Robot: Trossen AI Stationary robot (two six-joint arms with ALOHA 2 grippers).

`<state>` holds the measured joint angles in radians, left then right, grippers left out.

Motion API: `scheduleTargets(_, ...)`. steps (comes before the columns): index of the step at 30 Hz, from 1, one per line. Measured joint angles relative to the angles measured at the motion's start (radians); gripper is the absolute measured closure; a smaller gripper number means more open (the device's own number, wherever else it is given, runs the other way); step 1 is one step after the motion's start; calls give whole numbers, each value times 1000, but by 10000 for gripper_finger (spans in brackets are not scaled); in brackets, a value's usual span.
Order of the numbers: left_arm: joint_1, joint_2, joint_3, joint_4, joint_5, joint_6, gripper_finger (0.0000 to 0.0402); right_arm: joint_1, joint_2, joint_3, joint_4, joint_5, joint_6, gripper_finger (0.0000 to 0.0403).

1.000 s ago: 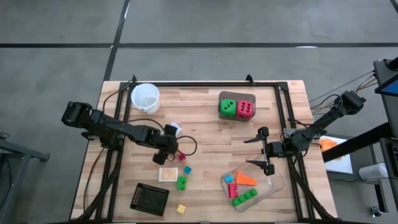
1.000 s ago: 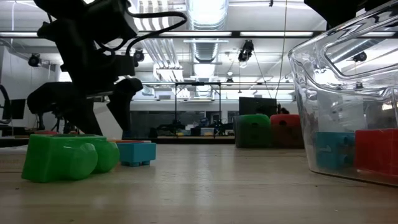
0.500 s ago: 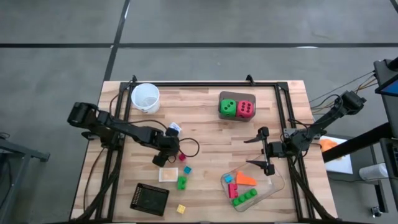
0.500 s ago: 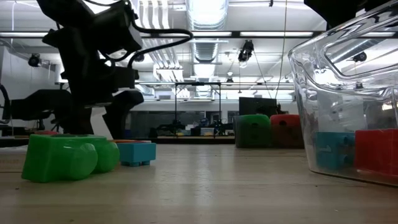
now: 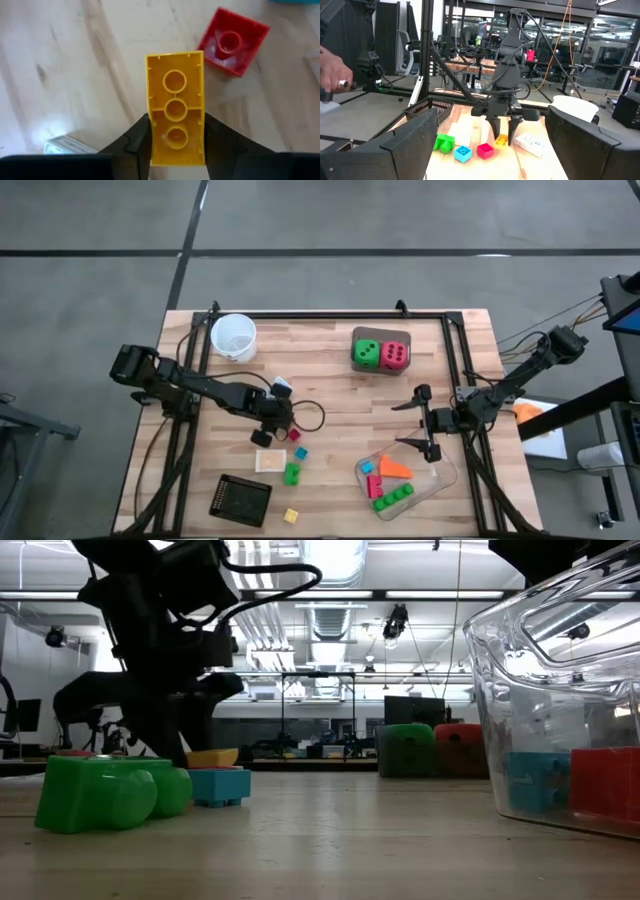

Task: Pick & Place Toys
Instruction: Put the yellow game piece into the transparent bin

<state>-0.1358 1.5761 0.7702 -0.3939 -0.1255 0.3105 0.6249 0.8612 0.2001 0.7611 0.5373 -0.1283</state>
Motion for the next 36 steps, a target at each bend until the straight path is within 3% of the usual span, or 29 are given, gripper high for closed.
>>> scheduleTargets(12,0,-1,2,69,-74,-46,271,0,0,0,2,0,-2,46)
scheduleTargets(15,0,-1,2,212,-29,-72,271,-1,6,-5,46,0,-19,46)
scheduleTargets(22,-13,62,23,747,157,-143,271,-2,44,-11,117,-7,-51,46)
scheduleTargets(27,-65,217,204,792,190,-147,271,-2,35,-12,122,-6,-59,46)
scheduleTargets(36,-122,453,622,535,230,-44,271,-2,23,-12,119,-5,-62,46)
